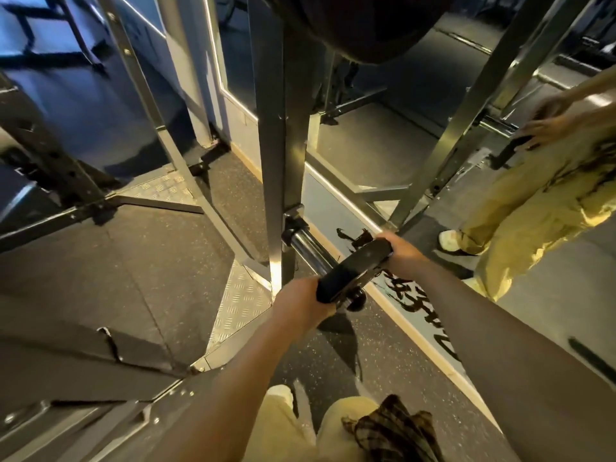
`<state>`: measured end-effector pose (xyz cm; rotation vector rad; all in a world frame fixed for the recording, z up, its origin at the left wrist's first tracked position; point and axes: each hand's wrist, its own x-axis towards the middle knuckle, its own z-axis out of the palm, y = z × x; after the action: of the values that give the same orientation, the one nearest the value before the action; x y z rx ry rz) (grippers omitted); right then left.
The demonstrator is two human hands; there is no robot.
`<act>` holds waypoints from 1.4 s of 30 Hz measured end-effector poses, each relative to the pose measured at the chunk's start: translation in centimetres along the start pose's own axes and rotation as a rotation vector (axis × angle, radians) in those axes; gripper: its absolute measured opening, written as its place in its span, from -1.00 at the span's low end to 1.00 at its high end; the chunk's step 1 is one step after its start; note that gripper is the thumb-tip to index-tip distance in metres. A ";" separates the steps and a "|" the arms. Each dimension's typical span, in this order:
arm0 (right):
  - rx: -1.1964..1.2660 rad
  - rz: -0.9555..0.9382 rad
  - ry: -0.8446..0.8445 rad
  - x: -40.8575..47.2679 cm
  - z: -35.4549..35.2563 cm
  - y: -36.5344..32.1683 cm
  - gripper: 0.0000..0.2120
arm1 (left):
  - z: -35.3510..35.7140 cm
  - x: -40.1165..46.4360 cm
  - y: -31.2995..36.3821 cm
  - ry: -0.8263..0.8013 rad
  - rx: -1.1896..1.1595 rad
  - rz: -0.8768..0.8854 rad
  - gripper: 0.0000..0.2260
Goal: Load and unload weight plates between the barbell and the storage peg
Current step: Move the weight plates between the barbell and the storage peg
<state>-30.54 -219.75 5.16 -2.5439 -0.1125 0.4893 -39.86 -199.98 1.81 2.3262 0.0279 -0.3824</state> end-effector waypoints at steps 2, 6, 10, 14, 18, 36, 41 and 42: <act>0.004 0.009 0.010 0.5 0.3 0.9 -0.69 | -0.1 0.3 0.7 -0.012 0.004 0.021 -0.78; -0.066 -0.070 0.054 0.6 0.5 1.4 -0.80 | 0.1 0.1 0.3 -0.003 -0.047 -0.021 -0.71; -0.128 -0.135 0.154 -0.8 0.8 1.4 -0.76 | 1.0 -1.1 -1.2 0.005 -0.130 -0.063 -0.68; -0.430 -0.181 0.186 -2.9 1.1 -0.7 -0.68 | 2.0 -2.7 -2.8 -0.025 -0.264 -0.139 -0.68; -0.699 -0.229 0.173 -4.6 2.3 -3.4 -0.45 | 3.5 -3.5 -4.2 -0.092 -0.378 -0.195 -0.59; -0.169 -0.112 -0.079 -1.7 -1.2 2.6 -0.74 | 1.9 -1.1 -0.2 -0.171 -0.198 -0.027 -0.68; -0.500 -0.195 -0.027 -2.8 -1.3 0.9 -0.82 | 3.2 -2.4 -2.5 -0.129 -0.226 0.019 -0.68; -0.565 -0.230 0.002 -3.1 -1.1 0.7 -0.83 | 3.7 -2.7 -3.0 -0.125 -0.229 0.021 -0.69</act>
<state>-33.01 -221.41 6.66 -3.0211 -0.6131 0.4047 -43.79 -200.20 -1.96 2.0719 -0.0135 -0.4878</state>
